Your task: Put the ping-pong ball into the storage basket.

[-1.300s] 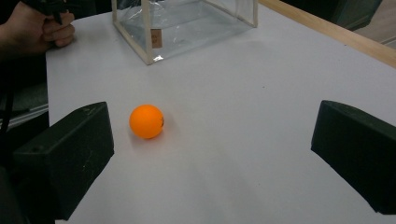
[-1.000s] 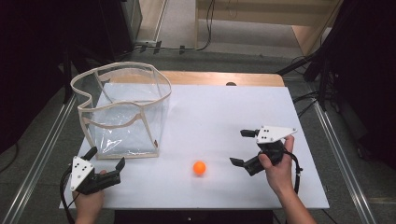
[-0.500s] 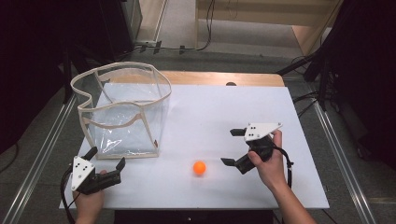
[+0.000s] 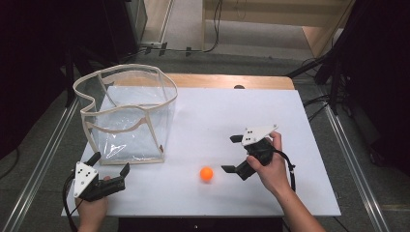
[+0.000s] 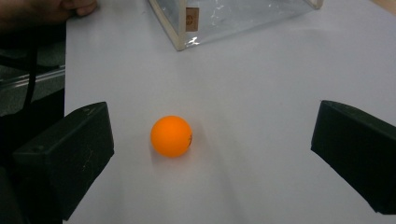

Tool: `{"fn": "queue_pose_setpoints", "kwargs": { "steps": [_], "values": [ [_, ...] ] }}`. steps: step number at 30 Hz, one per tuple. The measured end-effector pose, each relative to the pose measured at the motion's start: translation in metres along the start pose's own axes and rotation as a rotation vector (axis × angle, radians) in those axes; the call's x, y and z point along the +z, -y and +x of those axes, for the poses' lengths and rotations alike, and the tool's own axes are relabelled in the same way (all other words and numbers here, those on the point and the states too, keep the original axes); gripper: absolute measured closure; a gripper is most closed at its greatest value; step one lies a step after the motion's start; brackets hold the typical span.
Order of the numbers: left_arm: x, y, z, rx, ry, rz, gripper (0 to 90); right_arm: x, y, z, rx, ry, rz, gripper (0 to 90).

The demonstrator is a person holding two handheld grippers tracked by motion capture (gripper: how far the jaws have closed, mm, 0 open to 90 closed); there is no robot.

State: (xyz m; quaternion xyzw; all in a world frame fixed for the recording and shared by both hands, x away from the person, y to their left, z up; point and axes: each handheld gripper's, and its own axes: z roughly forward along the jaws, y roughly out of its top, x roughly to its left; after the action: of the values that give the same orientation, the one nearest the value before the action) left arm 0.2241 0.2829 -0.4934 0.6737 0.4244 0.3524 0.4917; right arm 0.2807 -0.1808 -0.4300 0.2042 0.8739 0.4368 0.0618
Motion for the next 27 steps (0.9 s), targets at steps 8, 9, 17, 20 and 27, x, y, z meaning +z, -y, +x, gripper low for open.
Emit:
{"fn": "queue_pose_setpoints", "kwargs": {
  "steps": [8,9,17,20,27],
  "values": [
    [0.000,0.000,0.000,0.000,-0.001,0.001,0.0,0.012,-0.003,0.001,-0.008,-0.032,0.045,0.0],
    [0.000,0.000,0.000,0.001,-0.001,0.001,0.0,0.014,-0.004,0.001,-0.003,-0.036,0.054,0.0],
    [0.000,0.000,0.000,-0.001,0.000,-0.002,0.0,0.030,-0.010,0.007,-0.025,-0.059,0.107,0.0],
    [0.000,0.000,0.000,-0.001,0.001,-0.002,0.0,0.036,-0.012,0.009,-0.039,-0.069,0.125,0.0],
    [0.000,0.000,0.000,-0.001,0.001,-0.002,0.0,0.049,-0.016,0.014,-0.063,-0.093,0.168,0.0]
  ]
}}
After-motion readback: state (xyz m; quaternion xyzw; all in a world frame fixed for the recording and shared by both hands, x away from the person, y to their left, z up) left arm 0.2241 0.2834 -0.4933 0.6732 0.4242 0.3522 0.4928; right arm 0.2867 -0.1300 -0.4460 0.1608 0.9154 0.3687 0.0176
